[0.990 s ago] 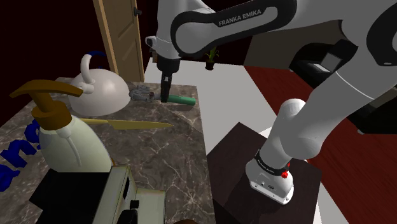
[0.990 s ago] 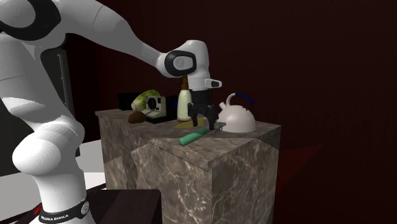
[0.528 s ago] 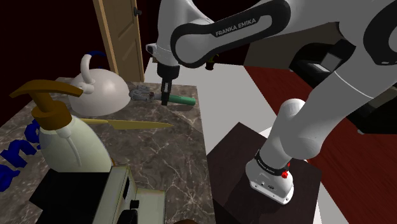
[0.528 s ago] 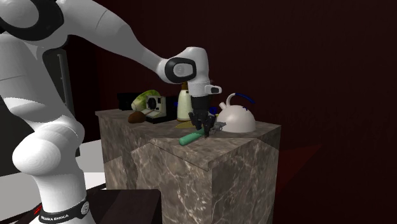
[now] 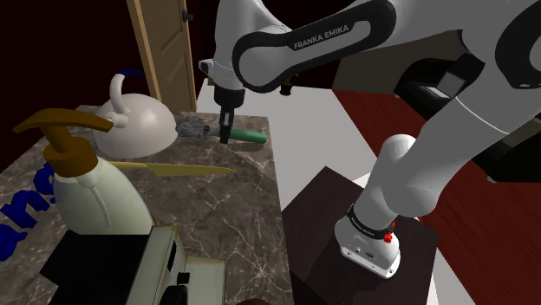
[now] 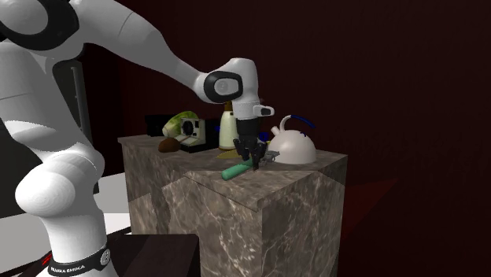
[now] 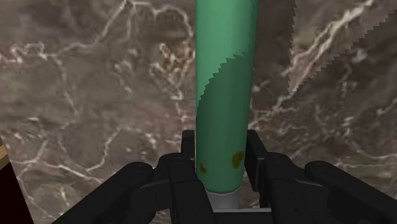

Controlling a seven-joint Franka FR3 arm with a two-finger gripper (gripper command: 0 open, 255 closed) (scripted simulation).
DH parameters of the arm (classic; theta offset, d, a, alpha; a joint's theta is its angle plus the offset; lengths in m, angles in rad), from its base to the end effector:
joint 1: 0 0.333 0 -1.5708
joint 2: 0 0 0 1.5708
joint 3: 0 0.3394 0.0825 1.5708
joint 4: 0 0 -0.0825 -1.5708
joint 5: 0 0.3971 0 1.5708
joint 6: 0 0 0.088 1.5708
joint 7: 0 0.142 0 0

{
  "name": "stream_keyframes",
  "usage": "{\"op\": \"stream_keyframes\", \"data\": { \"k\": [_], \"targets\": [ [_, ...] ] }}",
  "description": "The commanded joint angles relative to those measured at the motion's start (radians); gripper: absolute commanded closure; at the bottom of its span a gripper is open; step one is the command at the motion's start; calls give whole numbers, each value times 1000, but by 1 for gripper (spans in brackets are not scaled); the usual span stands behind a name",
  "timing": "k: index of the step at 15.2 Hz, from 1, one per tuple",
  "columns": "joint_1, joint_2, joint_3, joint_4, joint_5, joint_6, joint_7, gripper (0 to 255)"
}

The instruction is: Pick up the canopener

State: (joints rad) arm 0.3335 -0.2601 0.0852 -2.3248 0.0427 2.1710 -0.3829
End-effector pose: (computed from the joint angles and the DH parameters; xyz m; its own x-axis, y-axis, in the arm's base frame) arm 0.4406 0.2001 0.4343 0.7078 0.6988 0.1035 0.7005 -0.7132 0.0248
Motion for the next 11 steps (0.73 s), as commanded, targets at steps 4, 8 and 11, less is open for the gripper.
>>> {"op": "stream_keyframes", "data": {
  "k": [4,8,11],
  "targets": [
    [-1,-17,-2,38,0,-56,0,255],
    [-1,-30,-3,80,-1,-111,1,255],
    [-1,-38,-4,114,-1,-152,1,255]
  ]
}}
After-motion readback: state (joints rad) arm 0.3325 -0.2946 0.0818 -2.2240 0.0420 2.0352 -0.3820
